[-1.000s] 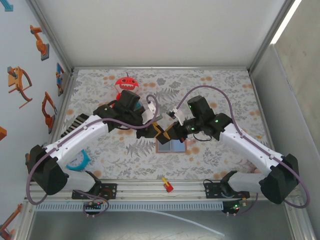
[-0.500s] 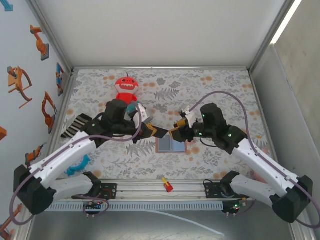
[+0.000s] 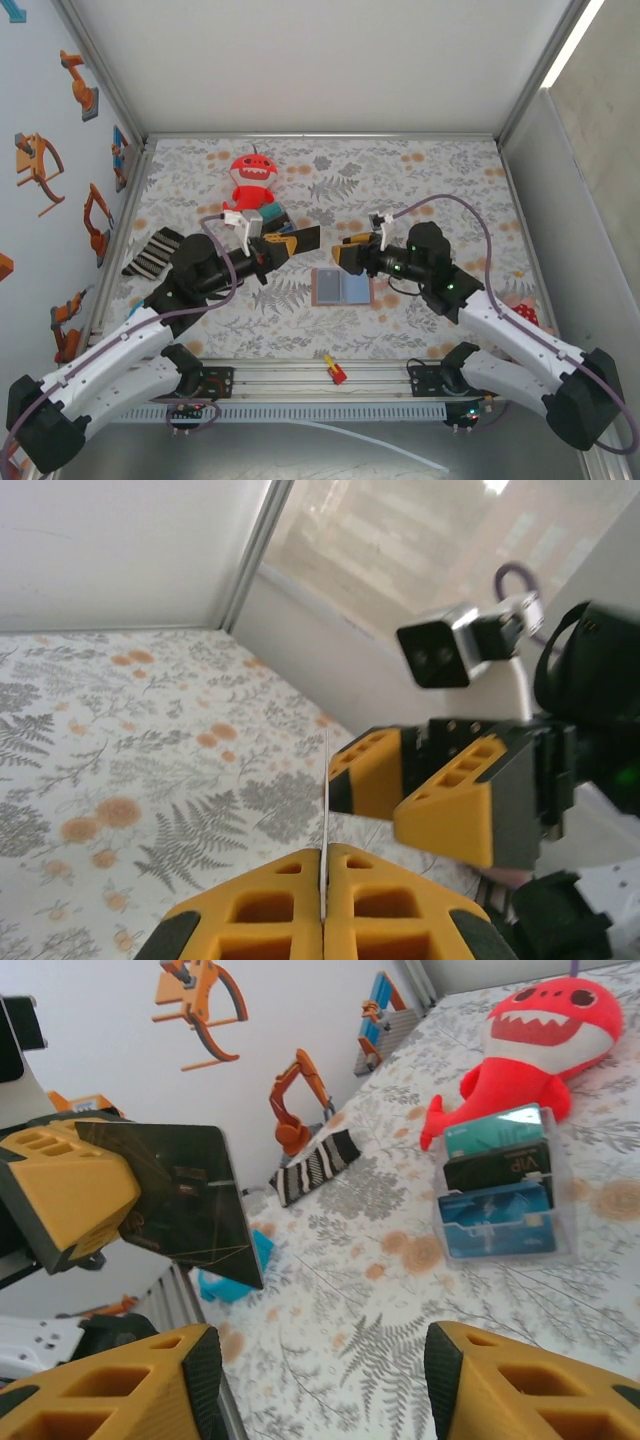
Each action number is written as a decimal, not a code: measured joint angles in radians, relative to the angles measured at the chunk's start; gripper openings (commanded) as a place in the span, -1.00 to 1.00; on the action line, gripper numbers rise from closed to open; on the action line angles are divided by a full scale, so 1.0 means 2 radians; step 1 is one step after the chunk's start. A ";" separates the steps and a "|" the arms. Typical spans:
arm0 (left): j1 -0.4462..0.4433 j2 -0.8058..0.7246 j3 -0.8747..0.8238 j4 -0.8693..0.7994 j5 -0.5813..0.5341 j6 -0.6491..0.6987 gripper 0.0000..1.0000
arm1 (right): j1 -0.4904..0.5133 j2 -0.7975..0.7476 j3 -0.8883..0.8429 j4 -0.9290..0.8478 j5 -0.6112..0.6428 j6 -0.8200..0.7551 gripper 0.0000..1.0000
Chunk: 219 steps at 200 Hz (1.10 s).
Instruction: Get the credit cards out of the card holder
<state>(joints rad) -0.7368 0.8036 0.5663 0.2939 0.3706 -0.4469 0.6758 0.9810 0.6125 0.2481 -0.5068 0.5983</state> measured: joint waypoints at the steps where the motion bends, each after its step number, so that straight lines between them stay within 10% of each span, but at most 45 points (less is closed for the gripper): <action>1: 0.000 0.000 0.000 0.002 0.000 -0.003 -1.00 | 0.000 0.001 0.000 0.003 -0.001 0.001 0.10; 64: 0.000 0.014 -0.029 0.095 0.000 -0.093 -1.00 | 0.011 0.071 0.010 0.136 -0.067 0.054 -0.15; 109: -0.001 0.021 -0.031 0.122 0.008 -0.114 -0.87 | 0.019 0.082 0.027 0.163 -0.088 0.060 -1.00; 154: 0.000 0.009 -0.024 0.071 0.002 -0.094 -0.07 | 0.023 0.076 0.029 0.152 -0.095 0.050 -1.00; 219: 0.000 0.000 0.128 -0.170 -0.007 0.037 0.20 | 0.023 0.061 0.057 0.034 -0.097 -0.007 -1.00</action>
<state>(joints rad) -0.7361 0.8043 0.8227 -0.0460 0.3569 -0.3729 0.7227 1.1034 0.7269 0.3157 -0.7010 0.5850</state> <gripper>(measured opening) 0.600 0.038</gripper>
